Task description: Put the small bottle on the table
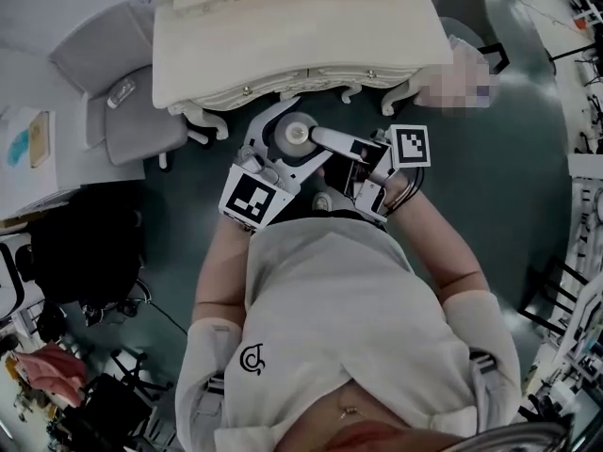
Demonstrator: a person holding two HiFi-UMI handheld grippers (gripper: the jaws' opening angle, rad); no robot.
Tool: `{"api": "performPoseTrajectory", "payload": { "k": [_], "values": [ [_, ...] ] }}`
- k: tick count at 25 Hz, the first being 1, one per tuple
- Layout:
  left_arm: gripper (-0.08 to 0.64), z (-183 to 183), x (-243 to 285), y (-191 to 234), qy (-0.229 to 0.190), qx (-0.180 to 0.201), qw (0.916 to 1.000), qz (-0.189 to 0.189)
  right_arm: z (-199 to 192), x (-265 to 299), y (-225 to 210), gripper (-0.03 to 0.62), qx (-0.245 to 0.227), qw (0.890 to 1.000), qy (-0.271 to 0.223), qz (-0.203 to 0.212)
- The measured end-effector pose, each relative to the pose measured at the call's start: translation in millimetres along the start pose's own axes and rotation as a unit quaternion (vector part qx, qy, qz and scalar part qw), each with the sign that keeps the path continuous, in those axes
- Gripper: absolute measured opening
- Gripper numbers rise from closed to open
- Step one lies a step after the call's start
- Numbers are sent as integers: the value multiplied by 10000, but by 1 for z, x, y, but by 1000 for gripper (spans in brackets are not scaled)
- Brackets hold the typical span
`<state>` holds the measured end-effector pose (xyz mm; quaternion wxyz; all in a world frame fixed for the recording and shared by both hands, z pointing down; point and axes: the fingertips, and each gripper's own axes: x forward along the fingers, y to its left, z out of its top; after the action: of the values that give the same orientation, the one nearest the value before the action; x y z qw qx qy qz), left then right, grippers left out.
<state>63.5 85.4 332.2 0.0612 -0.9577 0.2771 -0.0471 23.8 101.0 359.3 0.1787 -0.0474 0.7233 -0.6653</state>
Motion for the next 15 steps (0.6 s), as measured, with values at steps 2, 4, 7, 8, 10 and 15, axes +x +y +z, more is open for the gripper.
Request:
{"api": "performPoseTrajectory", "payload": {
  "k": [2,4,7,8,10,15],
  "values": [
    [356,-4,5,4,42,-55,10000,36,6,0,-2,362,43,10000,24,23],
    [356,-9,14,11,114,-92,9999,38,17,0,-7,362,129,9999,-15,39],
    [356,-21,40,37,169,-122,9998,53,53,2,-20,362,169,9998,-49,18],
    [356,-24,47,46,167,-125,9998,52,64,4,-24,362,172,9998,-53,6],
    [356,-30,57,64,171,-177,9997,37,83,12,-29,362,188,9998,-76,-26],
    [356,-38,79,121,94,-149,9998,-68,137,42,-40,362,113,9998,-88,-102]
  ]
}}
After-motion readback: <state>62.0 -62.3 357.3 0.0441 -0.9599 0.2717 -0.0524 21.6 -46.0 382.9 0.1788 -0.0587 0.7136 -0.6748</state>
